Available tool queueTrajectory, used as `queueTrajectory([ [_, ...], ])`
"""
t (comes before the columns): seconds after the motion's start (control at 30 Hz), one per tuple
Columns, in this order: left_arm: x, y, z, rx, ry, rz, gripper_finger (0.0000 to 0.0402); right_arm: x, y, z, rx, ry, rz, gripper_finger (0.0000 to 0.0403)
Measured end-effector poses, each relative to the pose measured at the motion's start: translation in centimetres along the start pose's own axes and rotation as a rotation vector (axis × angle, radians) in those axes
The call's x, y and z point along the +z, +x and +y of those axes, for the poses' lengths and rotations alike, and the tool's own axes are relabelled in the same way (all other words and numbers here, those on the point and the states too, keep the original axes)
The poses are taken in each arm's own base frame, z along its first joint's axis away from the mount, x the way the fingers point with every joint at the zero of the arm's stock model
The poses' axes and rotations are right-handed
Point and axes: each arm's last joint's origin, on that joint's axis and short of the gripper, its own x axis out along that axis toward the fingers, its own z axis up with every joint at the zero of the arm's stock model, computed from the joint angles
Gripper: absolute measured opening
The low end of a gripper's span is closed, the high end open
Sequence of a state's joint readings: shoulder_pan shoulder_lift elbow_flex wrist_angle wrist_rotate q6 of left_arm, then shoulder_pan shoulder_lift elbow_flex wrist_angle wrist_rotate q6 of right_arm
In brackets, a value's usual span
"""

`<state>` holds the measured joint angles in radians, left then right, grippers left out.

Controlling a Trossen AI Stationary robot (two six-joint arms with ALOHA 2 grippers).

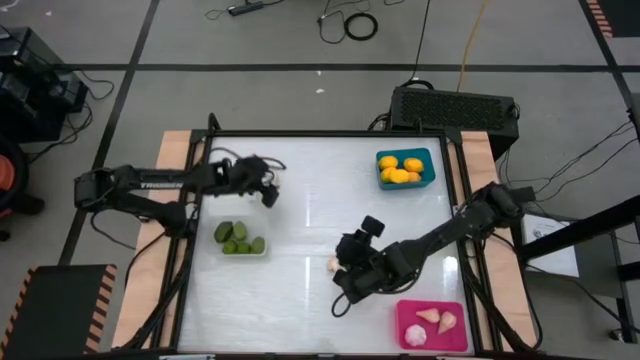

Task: Sort produce into baskets
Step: Put the white garlic into the pink bin

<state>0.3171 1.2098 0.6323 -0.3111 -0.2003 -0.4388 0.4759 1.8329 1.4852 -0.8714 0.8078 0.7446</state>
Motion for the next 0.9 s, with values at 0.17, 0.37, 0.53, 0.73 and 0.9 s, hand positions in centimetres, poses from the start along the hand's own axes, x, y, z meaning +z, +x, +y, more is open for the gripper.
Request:
queueTrajectory([
  [0.17,0.8,-0.2,2.4,0.146,-0.020,0.196,0.0312,-1.3,3.0,-0.5,0.009,-0.033,-0.016,0.0158],
  [0.37,0.1,-0.3,3.4,0.176,-0.035,0.327,0.0312,-2.2,5.4,0.2,0.136,0.028,-0.114,0.0158],
  [0.53,-0.9,-0.1,3.5,0.184,-0.028,0.361,0.0312,-1.5,5.4,0.7,0.189,0.048,-0.225,0.0158],
  [0.73,-2.1,0.9,3.8,0.172,-0.035,0.328,0.0312,-1.2,5.4,0.8,0.199,0.079,-0.244,0.0157],
  [0.9,-2.4,1.0,3.9,0.175,-0.034,0.334,0.0312,-1.3,5.3,0.8,0.201,0.077,-0.242,0.0157],
])
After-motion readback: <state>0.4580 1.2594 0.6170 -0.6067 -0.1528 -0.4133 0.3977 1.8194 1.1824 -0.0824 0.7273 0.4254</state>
